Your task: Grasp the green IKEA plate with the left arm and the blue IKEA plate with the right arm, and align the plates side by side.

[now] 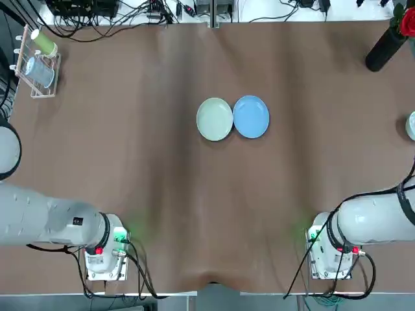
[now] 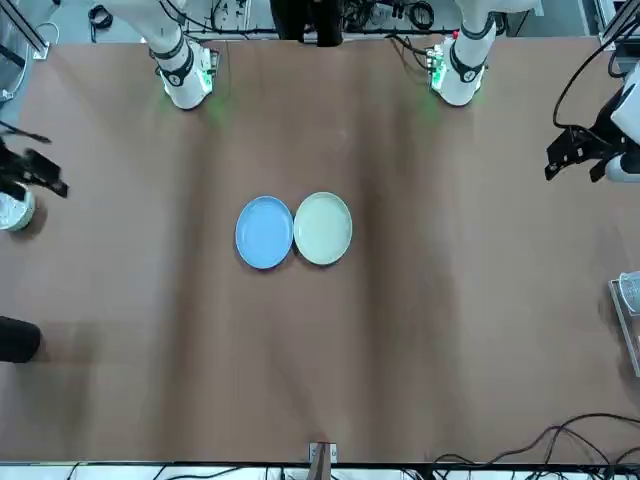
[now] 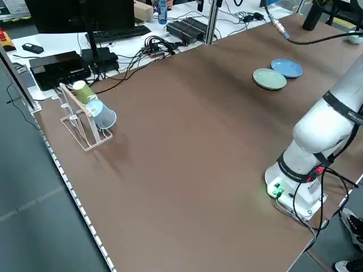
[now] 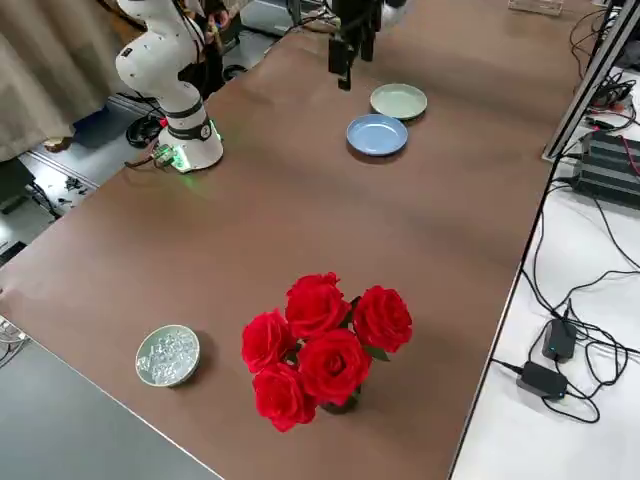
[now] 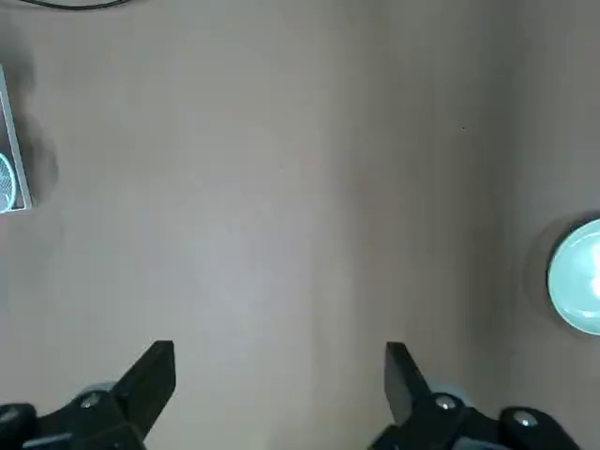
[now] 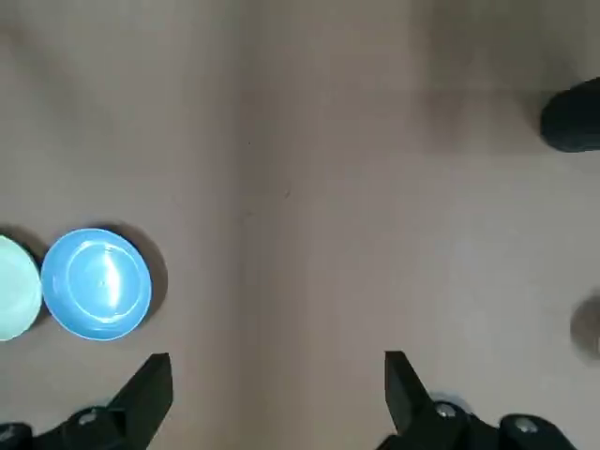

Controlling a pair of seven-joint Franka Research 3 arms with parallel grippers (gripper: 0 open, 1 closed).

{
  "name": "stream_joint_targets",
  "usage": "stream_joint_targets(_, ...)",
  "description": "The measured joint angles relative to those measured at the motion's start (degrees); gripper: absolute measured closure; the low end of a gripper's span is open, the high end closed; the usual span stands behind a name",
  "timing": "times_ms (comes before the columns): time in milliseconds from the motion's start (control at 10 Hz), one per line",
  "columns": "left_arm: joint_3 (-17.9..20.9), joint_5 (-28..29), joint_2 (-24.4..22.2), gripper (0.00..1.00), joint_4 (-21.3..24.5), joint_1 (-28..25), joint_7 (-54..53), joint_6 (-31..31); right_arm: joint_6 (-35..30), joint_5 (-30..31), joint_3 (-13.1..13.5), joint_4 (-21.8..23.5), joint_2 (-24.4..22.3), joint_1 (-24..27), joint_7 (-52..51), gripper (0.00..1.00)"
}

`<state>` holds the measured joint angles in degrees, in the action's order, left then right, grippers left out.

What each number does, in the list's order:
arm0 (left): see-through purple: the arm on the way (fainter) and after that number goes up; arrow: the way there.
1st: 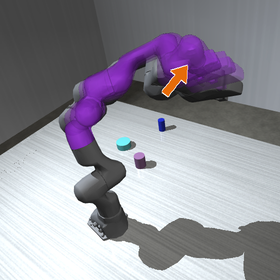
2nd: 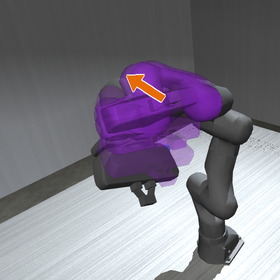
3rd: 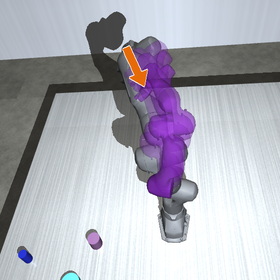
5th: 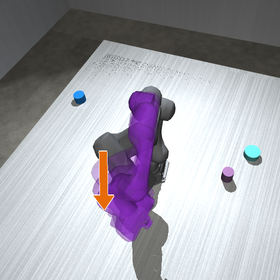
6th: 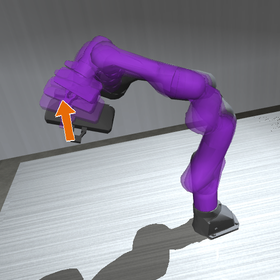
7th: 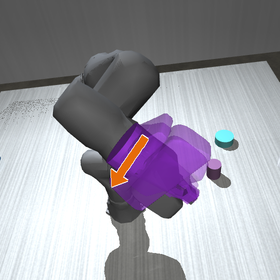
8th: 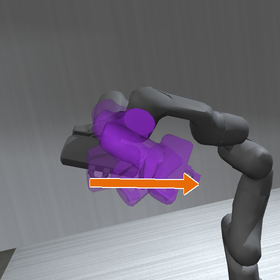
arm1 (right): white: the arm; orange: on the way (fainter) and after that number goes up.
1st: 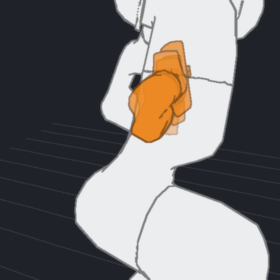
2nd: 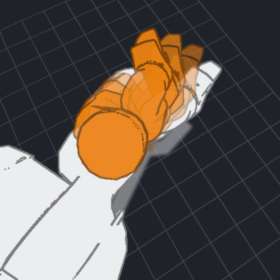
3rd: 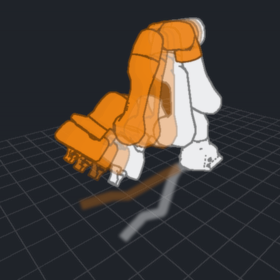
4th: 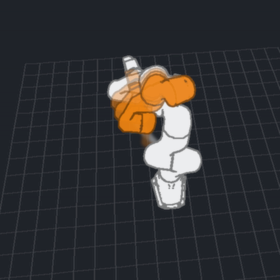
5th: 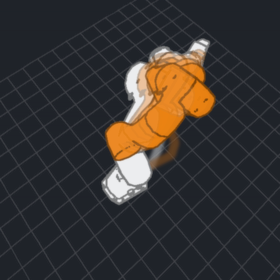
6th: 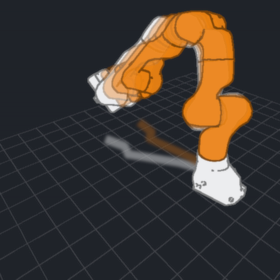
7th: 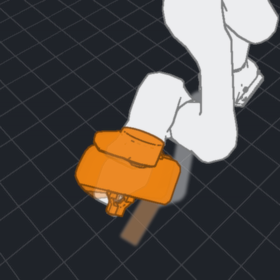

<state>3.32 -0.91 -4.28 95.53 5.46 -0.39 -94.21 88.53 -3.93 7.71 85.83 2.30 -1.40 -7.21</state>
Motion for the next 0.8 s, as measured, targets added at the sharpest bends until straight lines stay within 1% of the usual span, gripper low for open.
stream_joint_targets(600, 0.0, 0.0, 0.0, 0.01, 0.0, 0.0, 0.0, 0.0, 0.2, 1.4, -0.5, -1.6, 1.3, 1.7, 0.0, 0.00)
stream_joint_targets(800, 0.0, 0.0, 0.0, 0.01, 0.0, 0.0, 0.0, 0.0, 0.2, 2.2, -1.1, -1.9, 1.4, 1.8, 0.0, 0.00)
